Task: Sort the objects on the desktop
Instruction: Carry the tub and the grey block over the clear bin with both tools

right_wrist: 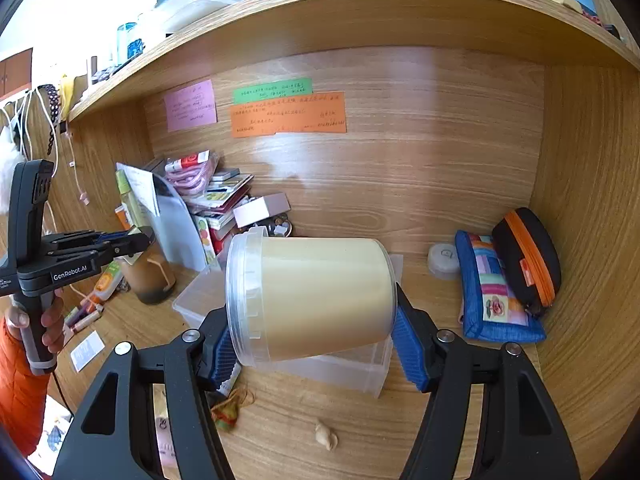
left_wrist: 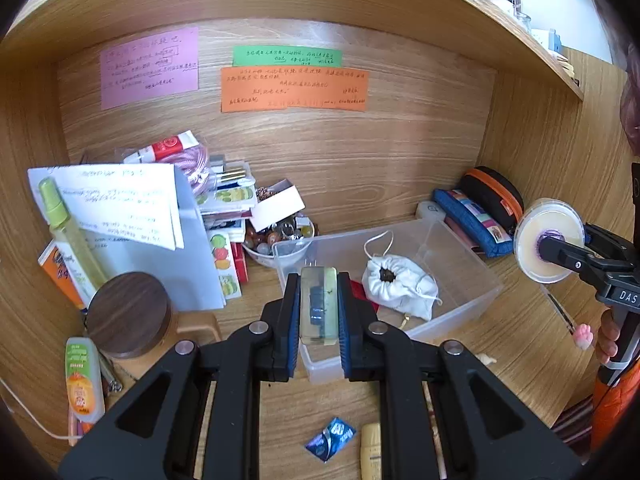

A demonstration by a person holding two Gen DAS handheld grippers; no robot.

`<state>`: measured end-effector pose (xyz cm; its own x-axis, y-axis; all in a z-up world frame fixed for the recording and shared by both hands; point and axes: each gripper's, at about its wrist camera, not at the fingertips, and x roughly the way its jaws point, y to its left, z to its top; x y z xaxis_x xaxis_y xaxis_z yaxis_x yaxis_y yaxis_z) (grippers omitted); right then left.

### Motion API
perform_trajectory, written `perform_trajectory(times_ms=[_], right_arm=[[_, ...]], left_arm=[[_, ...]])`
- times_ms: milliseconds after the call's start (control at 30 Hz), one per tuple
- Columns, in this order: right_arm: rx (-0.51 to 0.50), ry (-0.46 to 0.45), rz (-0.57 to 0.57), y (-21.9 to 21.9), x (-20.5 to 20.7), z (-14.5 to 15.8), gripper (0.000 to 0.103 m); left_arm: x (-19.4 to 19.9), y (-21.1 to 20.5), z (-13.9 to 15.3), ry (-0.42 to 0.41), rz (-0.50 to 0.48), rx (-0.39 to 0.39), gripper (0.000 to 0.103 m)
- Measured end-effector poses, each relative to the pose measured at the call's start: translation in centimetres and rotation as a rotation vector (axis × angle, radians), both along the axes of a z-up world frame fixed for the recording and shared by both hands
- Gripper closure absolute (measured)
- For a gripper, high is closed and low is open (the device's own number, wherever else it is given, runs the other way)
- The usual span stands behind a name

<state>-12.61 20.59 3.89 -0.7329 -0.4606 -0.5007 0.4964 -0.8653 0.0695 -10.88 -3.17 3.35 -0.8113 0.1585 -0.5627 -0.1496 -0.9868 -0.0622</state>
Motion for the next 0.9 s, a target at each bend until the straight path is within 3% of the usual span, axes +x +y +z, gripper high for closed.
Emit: perform_trajectory(times_ms=[400, 900], right_arm=[[0.008, -0.038, -0.004, -1.1, -4.4, -1.0, 0.041], [0.079, -0.128, 0.016, -3.6, -10.1, -4.3, 0.041]], left_arm=[[-4.5, 1.1, -0.6, -0.03, -0.034, -0.005, 0.088], [-11.1, 1.6, -4.7, -0.135, -0.073, -0.018, 0.088]])
